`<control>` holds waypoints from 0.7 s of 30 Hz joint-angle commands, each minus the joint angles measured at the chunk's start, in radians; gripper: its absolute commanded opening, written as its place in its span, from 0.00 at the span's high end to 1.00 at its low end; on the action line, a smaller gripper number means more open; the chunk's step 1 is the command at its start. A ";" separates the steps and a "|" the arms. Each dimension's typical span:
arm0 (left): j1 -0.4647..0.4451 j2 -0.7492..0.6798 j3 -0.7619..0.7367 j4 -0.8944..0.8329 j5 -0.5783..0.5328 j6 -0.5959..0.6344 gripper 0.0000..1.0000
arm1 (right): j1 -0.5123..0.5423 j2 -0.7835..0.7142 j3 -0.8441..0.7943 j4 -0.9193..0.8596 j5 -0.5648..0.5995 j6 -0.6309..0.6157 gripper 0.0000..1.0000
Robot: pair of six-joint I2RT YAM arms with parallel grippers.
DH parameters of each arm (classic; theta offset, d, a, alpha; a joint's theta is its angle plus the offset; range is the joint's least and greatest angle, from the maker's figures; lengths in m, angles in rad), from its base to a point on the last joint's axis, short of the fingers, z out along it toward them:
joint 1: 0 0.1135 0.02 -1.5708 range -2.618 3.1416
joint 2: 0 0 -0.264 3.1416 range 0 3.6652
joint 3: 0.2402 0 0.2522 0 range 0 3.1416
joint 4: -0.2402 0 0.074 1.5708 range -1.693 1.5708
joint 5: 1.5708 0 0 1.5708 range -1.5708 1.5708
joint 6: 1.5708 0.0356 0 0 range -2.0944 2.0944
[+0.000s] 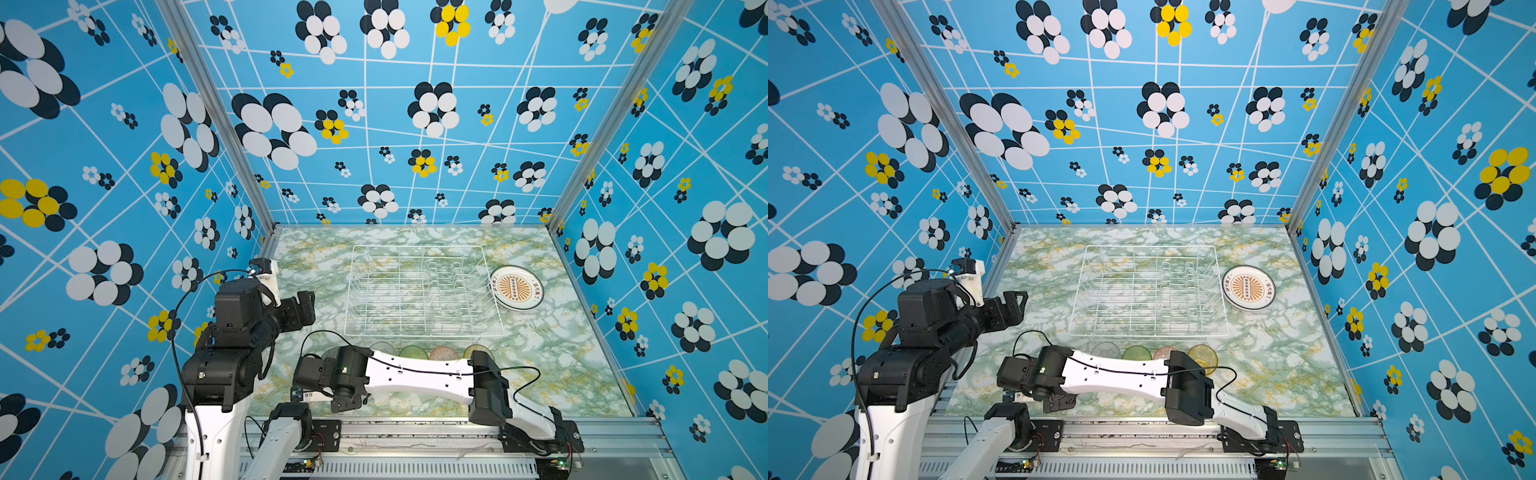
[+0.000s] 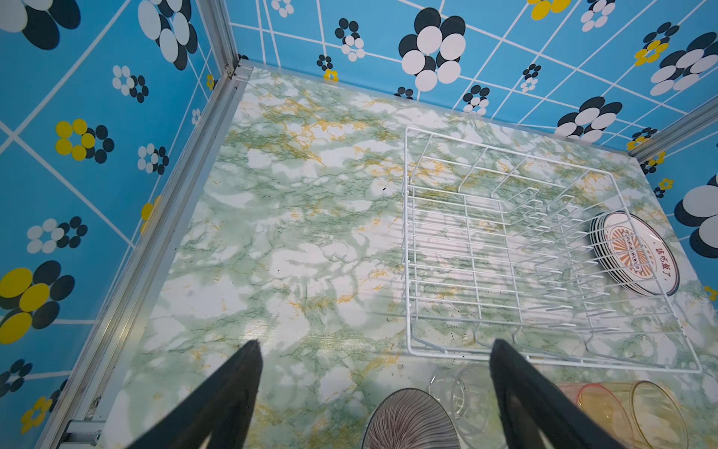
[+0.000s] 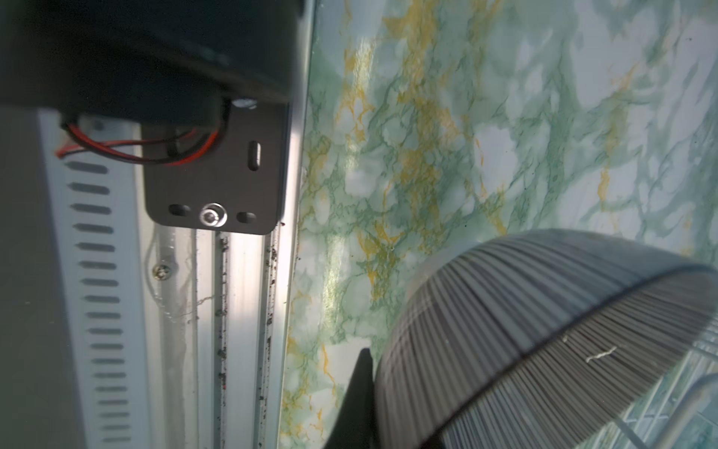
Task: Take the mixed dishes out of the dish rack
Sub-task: 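Lower the bowl onto the table beside the clear glass with right gripper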
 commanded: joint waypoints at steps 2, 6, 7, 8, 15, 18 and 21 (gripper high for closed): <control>0.014 -0.008 0.025 -0.019 0.011 0.018 0.08 | -0.006 0.040 0.039 -0.027 0.120 -0.044 1.00; 0.016 -0.007 0.027 -0.017 0.015 0.021 0.08 | -0.015 0.064 0.039 -0.019 0.126 -0.056 1.00; 0.015 -0.005 0.026 -0.016 0.017 0.021 0.08 | -0.017 0.071 0.040 -0.015 0.126 -0.061 1.00; 0.017 -0.004 0.026 -0.015 0.019 0.021 0.08 | -0.018 0.078 0.039 -0.012 0.129 -0.065 1.00; 0.019 -0.002 0.022 -0.006 0.032 0.023 0.08 | -0.037 0.118 0.042 -0.009 0.150 -0.074 1.00; 0.019 -0.001 0.020 -0.002 0.040 0.022 0.08 | -0.044 0.126 0.043 -0.007 0.150 -0.075 1.00; 0.019 -0.001 0.015 0.004 0.043 0.021 0.08 | -0.045 0.136 0.043 -0.001 0.146 -0.080 1.00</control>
